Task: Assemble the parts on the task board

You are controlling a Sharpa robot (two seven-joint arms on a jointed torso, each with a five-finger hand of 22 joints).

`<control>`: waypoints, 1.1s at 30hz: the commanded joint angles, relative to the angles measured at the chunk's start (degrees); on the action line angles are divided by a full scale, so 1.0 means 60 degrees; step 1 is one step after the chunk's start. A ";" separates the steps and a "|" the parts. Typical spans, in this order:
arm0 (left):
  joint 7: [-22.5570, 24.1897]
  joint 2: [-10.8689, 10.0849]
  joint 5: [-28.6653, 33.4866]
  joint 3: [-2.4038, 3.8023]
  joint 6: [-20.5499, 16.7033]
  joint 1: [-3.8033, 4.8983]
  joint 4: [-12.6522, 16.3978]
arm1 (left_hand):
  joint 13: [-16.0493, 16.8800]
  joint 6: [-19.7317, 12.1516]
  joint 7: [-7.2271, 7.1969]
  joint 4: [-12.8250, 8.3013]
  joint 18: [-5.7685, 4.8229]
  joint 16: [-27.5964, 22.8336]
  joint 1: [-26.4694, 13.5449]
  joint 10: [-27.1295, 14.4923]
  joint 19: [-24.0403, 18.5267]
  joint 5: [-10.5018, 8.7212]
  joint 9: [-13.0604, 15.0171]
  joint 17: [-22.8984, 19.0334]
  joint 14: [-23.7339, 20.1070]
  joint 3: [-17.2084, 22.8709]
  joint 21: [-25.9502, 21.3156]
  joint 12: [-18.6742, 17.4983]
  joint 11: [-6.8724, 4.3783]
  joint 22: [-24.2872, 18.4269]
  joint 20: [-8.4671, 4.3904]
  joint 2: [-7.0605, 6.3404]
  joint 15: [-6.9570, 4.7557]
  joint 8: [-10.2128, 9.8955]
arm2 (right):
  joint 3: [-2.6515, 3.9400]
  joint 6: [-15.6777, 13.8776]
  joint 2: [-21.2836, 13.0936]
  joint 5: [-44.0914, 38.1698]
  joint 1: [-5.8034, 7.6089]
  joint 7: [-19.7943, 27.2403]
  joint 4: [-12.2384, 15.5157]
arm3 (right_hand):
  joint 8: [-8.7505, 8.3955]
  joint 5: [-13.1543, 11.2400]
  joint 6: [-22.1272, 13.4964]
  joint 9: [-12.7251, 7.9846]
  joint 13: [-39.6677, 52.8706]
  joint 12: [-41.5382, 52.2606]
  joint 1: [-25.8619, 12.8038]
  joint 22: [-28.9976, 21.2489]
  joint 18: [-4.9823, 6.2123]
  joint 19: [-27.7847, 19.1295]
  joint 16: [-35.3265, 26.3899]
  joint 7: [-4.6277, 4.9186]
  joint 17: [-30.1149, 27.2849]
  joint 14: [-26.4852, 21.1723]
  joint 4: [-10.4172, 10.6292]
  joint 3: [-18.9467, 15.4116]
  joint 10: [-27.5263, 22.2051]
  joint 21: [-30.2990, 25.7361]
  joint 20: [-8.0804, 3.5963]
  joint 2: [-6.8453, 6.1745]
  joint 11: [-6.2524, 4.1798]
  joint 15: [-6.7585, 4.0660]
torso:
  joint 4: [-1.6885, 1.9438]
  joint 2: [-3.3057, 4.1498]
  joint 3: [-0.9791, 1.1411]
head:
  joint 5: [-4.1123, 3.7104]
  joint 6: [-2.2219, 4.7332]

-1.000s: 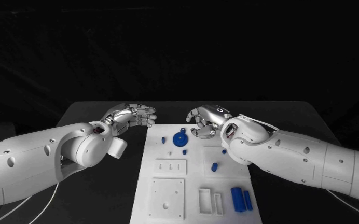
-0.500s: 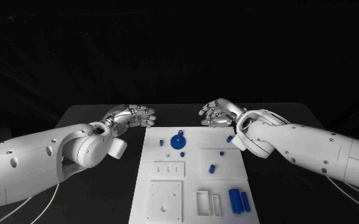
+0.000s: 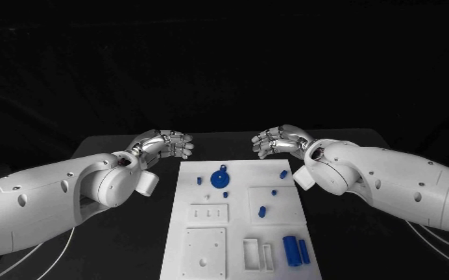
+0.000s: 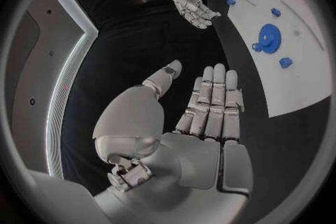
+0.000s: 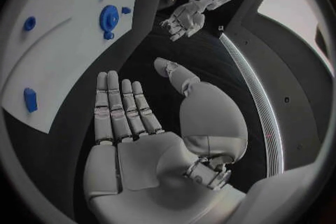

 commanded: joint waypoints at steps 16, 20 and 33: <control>0.0101 0.0096 0.0034 -0.0009 0.0211 -0.0018 -0.0118 | -0.0012 -0.0074 0.0220 -0.0043 0.0151 -0.0065 -0.0070 -0.0012 -0.0067 0.0064 0.0006 0.0012 0.0028 0.0017 0.0042 -0.0068 0.0038 0.0133 -0.0006 0.0034 0.0018 -0.0058 | -0.0052 0.0231 -0.0906 0.0032 0.0000 0.0168 0.0331 | 0.0429 -0.1693 0.1112 -0.0226 -0.0333 0.1168 0.1898 0.3228 0.0602 0.5089 0.2672 0.0632 0.2805 0.4098 -0.0278 0.1387 0.2932 0.7477 -0.2716 0.0035 -0.0132 -0.1821 | -0.0176 -0.0077 0.0119 | -0.0106 -0.0015; 0.0099 0.0083 0.0035 -0.0010 0.0221 -0.0020 -0.0114 | -0.0012 -0.0074 0.0221 -0.0043 0.0150 -0.0066 -0.0072 -0.0012 -0.0067 0.0063 0.0006 0.0013 0.0027 0.0017 0.0042 -0.0069 0.0038 0.0133 -0.0006 0.0033 0.0018 -0.0058 | -0.0082 -0.0119 -0.1265 -0.0292 -0.0010 0.0130 0.0668 | 0.0437 -0.1939 0.1135 -0.0230 -0.0081 0.1366 0.1864 0.3172 0.0602 0.5123 0.2514 0.0609 0.3020 0.4104 -0.0290 0.1574 0.3064 0.7447 -0.2742 -0.0089 -0.0180 -0.1851 | -0.0205 -0.0082 0.0122 | -0.0199 -0.0041; 0.0083 0.0051 0.0039 -0.0016 0.0253 -0.0021 -0.0110 | -0.0011 -0.0073 0.0221 -0.0046 0.0150 -0.0068 -0.0077 -0.0010 -0.0070 0.0061 0.0008 0.0014 0.0026 0.0017 0.0041 -0.0069 0.0037 0.0133 -0.0005 0.0034 0.0019 -0.0057 | -0.0431 -0.1302 -0.2054 -0.3273 -0.0105 -0.0323 0.1485 | 0.0310 -0.2422 0.0869 -0.0359 0.4269 0.7359 0.2131 0.3334 0.0602 0.6001 0.5908 0.0497 0.5787 0.3769 -0.0292 0.1286 0.2183 0.9093 -0.3058 -0.0652 -0.0368 -0.2061 | -0.0279 -0.0107 0.0114 | -0.0331 -0.0090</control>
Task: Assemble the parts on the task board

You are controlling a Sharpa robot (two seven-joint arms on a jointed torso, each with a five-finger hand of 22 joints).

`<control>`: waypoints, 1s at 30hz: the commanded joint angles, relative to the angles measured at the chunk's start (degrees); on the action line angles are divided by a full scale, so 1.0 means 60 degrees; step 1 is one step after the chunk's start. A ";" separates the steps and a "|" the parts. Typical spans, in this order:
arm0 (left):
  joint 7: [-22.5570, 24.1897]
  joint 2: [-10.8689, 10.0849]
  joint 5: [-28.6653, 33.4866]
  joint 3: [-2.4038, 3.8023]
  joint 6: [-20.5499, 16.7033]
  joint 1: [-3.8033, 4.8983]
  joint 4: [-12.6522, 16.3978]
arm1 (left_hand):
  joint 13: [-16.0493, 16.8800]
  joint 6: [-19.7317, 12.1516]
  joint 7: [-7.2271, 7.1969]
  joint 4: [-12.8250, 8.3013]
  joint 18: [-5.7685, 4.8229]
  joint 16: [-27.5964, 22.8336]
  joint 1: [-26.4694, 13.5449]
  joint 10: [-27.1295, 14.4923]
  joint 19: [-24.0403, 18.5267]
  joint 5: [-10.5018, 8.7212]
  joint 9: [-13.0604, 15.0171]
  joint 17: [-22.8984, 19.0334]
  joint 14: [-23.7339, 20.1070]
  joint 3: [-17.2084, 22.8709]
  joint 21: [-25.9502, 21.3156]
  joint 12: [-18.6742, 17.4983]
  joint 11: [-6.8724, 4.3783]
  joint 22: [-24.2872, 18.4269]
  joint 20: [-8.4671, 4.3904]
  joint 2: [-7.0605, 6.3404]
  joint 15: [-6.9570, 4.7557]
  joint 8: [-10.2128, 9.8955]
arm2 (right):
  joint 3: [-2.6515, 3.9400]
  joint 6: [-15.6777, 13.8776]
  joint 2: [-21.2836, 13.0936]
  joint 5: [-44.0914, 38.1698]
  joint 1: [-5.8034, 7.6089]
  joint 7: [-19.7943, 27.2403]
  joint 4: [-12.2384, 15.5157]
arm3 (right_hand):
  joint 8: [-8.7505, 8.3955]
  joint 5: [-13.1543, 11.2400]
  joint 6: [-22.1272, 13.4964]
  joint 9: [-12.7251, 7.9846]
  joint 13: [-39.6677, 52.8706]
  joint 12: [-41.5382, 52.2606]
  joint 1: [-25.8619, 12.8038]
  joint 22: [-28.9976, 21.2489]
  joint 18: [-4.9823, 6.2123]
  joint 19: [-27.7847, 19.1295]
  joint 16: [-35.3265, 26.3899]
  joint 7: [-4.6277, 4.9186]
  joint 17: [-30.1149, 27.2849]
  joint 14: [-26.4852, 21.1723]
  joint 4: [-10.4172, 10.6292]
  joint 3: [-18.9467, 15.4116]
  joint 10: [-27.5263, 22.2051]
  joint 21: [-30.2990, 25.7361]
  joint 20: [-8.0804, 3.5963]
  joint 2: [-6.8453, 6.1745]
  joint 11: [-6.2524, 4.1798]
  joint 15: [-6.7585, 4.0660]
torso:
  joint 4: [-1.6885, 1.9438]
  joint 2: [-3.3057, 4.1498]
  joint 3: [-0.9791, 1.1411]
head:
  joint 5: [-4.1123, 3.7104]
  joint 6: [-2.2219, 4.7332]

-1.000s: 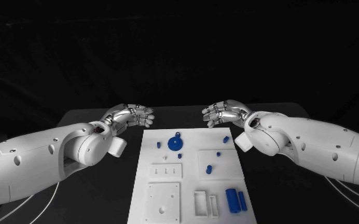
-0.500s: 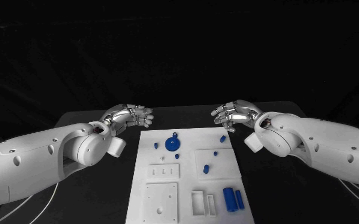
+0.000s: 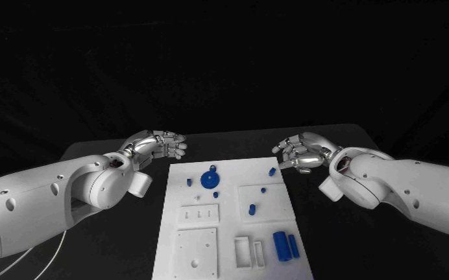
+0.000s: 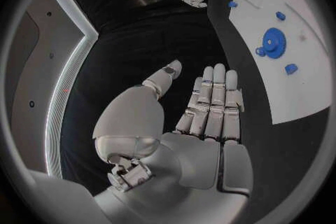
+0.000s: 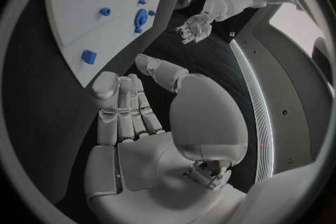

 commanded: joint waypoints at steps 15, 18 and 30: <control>0.0069 -0.0035 0.0021 -0.0011 0.0229 -0.0023 0.0028 | -0.0010 -0.0037 0.0252 -0.0043 0.0148 -0.0032 -0.0085 -0.0009 -0.0071 0.0060 0.0010 0.0010 0.0025 0.0019 0.0041 -0.0034 0.0037 0.0136 -0.0004 0.0042 0.0020 -0.0054 | -0.0075 -0.1775 0.0437 -0.4465 -0.0721 -0.2423 -0.0359 | 0.0067 0.0504 0.0470 0.0022 0.1252 0.1791 -0.0690 0.0014 0.1281 0.0810 0.1338 -0.0177 0.0233 0.2089 0.0361 -0.0164 0.1730 0.0386 -0.0432 0.0078 -0.0420 -0.0433 | -0.0091 -0.0017 -0.0012 | -0.0036 -0.0079; 0.0061 -0.0042 0.0017 -0.0012 0.0239 -0.0024 0.0020 | -0.0010 -0.0036 0.0252 -0.0043 0.0148 -0.0032 -0.0085 -0.0009 -0.0071 0.0060 0.0010 0.0010 0.0025 0.0021 0.0041 -0.0034 0.0037 0.0136 -0.0004 0.0045 0.0020 -0.0053 | -0.0077 -0.1825 0.0565 -0.4768 -0.0846 -0.2696 -0.0421 | 0.0026 0.0428 0.0424 0.0005 0.1257 0.1742 -0.1010 0.0074 0.1208 0.0938 0.1300 -0.0168 0.0247 0.2144 0.0538 -0.0326 0.1833 0.0533 -0.0432 -0.0012 -0.0413 -0.0433 | -0.0086 -0.0011 -0.0016 | -0.0023 -0.0105; 0.0033 -0.0095 0.0003 -0.0020 0.0258 -0.0031 0.0026 | -0.0010 -0.0031 0.0251 -0.0040 0.0148 -0.0034 -0.0091 -0.0009 -0.0072 0.0062 0.0013 0.0012 0.0024 0.0024 0.0041 -0.0035 0.0038 0.0136 -0.0003 0.0054 0.0021 -0.0050 | -0.0077 -0.2667 0.0837 -0.5306 -0.1048 -0.2949 -0.0536 | -0.0022 0.0098 0.0424 -0.0009 0.1305 0.1518 -0.1569 -0.0080 0.1244 0.1053 0.0986 -0.0194 0.0145 0.2230 0.1042 -0.0607 0.2039 0.0311 -0.0465 -0.0322 -0.0442 -0.0459 | -0.0090 -0.0016 -0.0033 | -0.0008 -0.0161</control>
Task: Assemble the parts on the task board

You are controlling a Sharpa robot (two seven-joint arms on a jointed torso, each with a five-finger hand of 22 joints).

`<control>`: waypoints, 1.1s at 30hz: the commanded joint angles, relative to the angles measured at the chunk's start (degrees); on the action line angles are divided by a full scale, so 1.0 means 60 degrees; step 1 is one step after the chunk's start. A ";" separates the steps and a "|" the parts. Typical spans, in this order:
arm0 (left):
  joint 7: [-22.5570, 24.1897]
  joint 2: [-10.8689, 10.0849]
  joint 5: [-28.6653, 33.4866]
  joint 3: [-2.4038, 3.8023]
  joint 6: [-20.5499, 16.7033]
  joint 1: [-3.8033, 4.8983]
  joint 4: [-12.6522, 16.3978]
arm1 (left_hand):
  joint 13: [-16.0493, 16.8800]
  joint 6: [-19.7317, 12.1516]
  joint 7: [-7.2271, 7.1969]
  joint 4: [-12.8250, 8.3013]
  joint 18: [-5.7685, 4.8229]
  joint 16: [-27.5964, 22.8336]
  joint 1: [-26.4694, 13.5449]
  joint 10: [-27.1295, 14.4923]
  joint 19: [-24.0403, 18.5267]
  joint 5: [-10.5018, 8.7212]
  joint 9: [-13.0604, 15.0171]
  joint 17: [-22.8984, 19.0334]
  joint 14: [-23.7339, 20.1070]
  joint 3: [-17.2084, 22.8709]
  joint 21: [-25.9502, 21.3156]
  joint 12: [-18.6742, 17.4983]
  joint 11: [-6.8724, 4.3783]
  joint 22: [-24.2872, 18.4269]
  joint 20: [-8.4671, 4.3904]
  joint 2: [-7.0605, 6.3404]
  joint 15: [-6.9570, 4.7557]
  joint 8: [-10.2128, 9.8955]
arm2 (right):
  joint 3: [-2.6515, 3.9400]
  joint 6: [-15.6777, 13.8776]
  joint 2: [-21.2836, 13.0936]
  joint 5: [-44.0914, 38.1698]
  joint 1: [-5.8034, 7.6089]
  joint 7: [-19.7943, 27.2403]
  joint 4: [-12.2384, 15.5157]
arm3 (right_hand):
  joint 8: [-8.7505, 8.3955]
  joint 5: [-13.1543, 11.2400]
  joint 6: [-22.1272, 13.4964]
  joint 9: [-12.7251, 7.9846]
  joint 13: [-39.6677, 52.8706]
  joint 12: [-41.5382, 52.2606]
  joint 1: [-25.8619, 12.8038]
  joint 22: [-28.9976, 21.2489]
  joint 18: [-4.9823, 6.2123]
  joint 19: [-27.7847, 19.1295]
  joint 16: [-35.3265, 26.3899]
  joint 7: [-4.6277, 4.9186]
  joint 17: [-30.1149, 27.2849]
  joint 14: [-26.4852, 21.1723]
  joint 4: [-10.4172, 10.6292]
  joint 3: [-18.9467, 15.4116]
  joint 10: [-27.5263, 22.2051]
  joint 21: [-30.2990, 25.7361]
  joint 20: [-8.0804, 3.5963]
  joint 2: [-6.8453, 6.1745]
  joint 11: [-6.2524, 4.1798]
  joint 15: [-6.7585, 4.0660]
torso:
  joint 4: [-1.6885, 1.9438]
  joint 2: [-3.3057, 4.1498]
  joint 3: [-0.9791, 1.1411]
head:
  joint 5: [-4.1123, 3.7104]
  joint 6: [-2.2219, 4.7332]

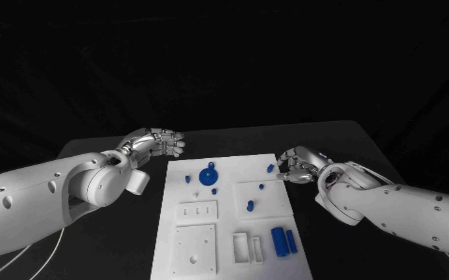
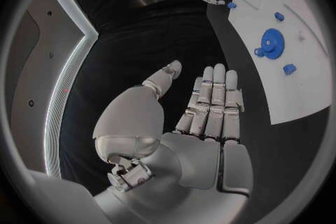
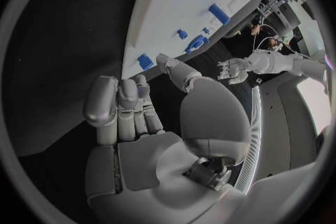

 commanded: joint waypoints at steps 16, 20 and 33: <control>0.0028 -0.0037 -0.0026 0.0002 0.0209 0.0000 0.0042 | -0.0010 -0.0030 0.0249 -0.0042 0.0150 -0.0036 -0.0057 -0.0010 -0.0075 0.0063 0.0015 0.0017 0.0023 0.0027 0.0039 -0.0037 0.0038 0.0131 -0.0003 0.0018 0.0021 -0.0048 | 0.0003 -0.0781 0.0598 -0.1134 -0.0224 -0.1037 -0.0414 | 0.0090 -0.1324 0.0344 0.0061 0.0265 -0.0215 -0.0222 0.0020 0.1853 0.0403 -0.0187 -0.0105 0.0133 0.0174 0.0817 0.0183 0.0422 0.0056 -0.0153 -0.0492 -0.0317 -0.0087 | 0.0001 -0.0003 -0.0033 | 0.0059 -0.0044; 0.0027 -0.0049 -0.0032 0.0002 0.0210 0.0000 0.0046 | -0.0010 -0.0030 0.0248 -0.0043 0.0150 -0.0037 -0.0057 -0.0010 -0.0076 0.0063 0.0015 0.0017 0.0023 0.0029 0.0039 -0.0038 0.0038 0.0131 -0.0003 0.0019 0.0021 -0.0048 | 0.0004 -0.0886 0.0690 -0.1303 -0.0307 -0.1163 -0.0508 | 0.0250 -0.1428 0.0654 0.0152 0.0315 -0.0255 -0.0313 0.0030 0.1853 0.0391 -0.0212 -0.0194 0.0168 0.0181 0.0893 0.0106 0.0435 0.0064 -0.0213 -0.0527 -0.0399 -0.0162 | -0.0004 -0.0008 -0.0036 | 0.0080 -0.0072; 0.0020 -0.0069 -0.0050 0.0003 0.0229 0.0001 0.0061 | -0.0010 -0.0031 0.0249 -0.0044 0.0150 -0.0038 -0.0060 -0.0010 -0.0077 0.0062 0.0016 0.0019 0.0023 0.0030 0.0039 -0.0039 0.0038 0.0131 -0.0003 0.0018 0.0021 -0.0048 | 0.0007 -0.0952 0.1016 -0.1348 -0.0406 -0.1197 -0.0880 | 0.0491 -0.1470 0.1102 0.0391 0.0430 -0.0380 -0.0436 0.0056 0.1842 0.0376 -0.0295 -0.0386 0.0246 0.0196 0.0944 -0.0077 0.0478 0.0070 -0.0376 -0.0537 -0.0585 -0.0339 | 0.0008 -0.0008 -0.0029 | 0.0112 -0.0092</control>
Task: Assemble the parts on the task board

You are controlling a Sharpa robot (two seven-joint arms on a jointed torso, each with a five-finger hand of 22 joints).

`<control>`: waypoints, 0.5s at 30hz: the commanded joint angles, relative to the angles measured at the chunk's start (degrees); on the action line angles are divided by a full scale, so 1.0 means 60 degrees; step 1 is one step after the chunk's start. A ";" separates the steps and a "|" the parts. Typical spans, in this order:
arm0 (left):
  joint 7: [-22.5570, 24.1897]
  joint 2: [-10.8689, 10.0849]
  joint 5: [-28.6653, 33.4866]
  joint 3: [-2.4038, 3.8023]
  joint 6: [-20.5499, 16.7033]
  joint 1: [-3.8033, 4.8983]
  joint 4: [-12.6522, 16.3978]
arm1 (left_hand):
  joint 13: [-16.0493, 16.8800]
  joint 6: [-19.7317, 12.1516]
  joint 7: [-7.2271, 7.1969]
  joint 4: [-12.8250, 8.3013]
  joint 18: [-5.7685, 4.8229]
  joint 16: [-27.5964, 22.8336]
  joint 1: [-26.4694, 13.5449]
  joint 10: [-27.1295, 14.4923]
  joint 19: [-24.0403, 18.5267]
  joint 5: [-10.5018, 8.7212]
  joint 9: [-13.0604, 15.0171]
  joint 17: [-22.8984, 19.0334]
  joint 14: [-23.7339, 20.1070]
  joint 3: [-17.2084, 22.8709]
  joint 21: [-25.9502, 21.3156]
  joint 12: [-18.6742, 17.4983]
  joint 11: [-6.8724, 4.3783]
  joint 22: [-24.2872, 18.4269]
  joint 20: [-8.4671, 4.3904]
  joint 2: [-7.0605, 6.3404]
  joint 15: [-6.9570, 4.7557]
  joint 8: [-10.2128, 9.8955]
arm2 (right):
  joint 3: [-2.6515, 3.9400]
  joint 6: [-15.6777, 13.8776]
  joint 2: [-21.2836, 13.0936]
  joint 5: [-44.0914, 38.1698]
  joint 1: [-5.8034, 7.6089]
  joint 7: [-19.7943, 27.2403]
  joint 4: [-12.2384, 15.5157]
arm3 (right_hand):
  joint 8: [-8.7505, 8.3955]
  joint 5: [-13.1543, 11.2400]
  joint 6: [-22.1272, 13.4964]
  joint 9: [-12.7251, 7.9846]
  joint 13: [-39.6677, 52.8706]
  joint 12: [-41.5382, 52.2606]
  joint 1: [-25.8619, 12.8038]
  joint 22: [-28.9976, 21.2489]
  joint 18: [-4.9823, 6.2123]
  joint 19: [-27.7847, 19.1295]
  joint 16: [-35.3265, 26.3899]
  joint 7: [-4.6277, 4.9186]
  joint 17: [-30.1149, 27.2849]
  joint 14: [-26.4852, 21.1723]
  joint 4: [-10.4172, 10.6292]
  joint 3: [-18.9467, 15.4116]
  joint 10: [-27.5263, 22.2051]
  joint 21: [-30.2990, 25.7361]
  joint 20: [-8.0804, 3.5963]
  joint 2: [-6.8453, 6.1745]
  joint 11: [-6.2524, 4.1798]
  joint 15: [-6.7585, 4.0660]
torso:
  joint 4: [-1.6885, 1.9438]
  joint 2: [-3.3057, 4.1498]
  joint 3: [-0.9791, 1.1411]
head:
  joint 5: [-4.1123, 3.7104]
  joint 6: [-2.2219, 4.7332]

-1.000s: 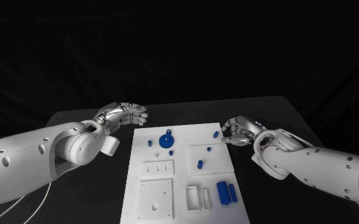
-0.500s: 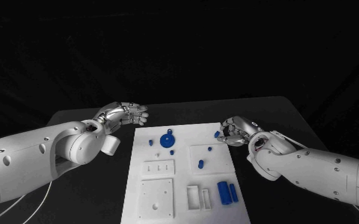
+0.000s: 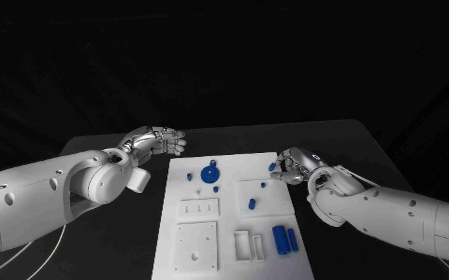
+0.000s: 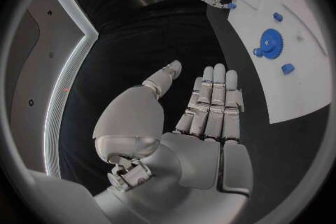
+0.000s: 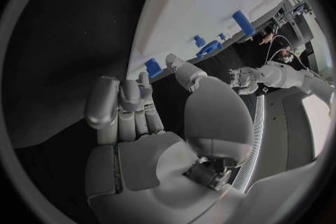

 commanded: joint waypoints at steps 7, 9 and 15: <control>0.0043 -0.0021 -0.0037 0.0006 0.0186 0.0004 0.0039 | -0.0010 -0.0033 0.0249 -0.0045 0.0149 -0.0039 -0.0063 -0.0011 -0.0078 0.0062 0.0016 0.0014 0.0022 0.0031 0.0039 -0.0041 0.0039 0.0135 -0.0003 0.0018 0.0022 -0.0048 | 0.0005 -0.0170 0.0208 -0.0187 -0.0010 -0.0108 -0.0236 | 0.0075 -0.0059 0.0125 0.0071 0.0035 -0.0081 -0.0135 0.0022 0.1885 0.0228 -0.0069 -0.0047 0.0029 0.0009 0.0096 -0.0025 0.0028 0.0039 -0.0240 0.0025 -0.0098 -0.0123 | -0.0009 -0.0005 0.0009 | 0.0069 -0.0024; 0.0043 -0.0024 -0.0037 0.0006 0.0197 0.0004 0.0039 | -0.0010 -0.0033 0.0249 -0.0045 0.0149 -0.0039 -0.0064 -0.0011 -0.0078 0.0062 0.0016 0.0015 0.0022 0.0031 0.0039 -0.0041 0.0039 0.0135 -0.0002 0.0018 0.0022 -0.0048 | 0.0006 -0.0177 0.0233 -0.0148 -0.0014 -0.0096 -0.0276 | 0.0079 -0.0059 0.0132 0.0081 0.0040 -0.0087 -0.0129 0.0021 0.1886 0.0228 -0.0073 -0.0051 0.0032 0.0011 0.0106 -0.0012 0.0032 0.0036 -0.0245 0.0029 -0.0102 -0.0128 | -0.0006 -0.0001 0.0007 | 0.0070 -0.0042; 0.0032 -0.0049 -0.0045 0.0006 0.0202 0.0004 0.0047 | -0.0010 -0.0034 0.0249 -0.0045 0.0148 -0.0039 -0.0067 -0.0011 -0.0079 0.0061 0.0016 0.0016 0.0023 0.0031 0.0039 -0.0041 0.0039 0.0135 -0.0002 0.0017 0.0022 -0.0048 | 0.0007 -0.0194 0.0301 -0.0122 -0.0018 -0.0088 -0.0375 | 0.0095 -0.0057 0.0164 0.0117 0.0056 -0.0104 -0.0122 0.0022 0.1886 0.0229 -0.0086 -0.0065 0.0042 0.0018 0.0149 0.0029 0.0048 0.0033 -0.0257 0.0045 -0.0116 -0.0141 | -0.0018 0.0001 0.0011 | 0.0103 -0.0068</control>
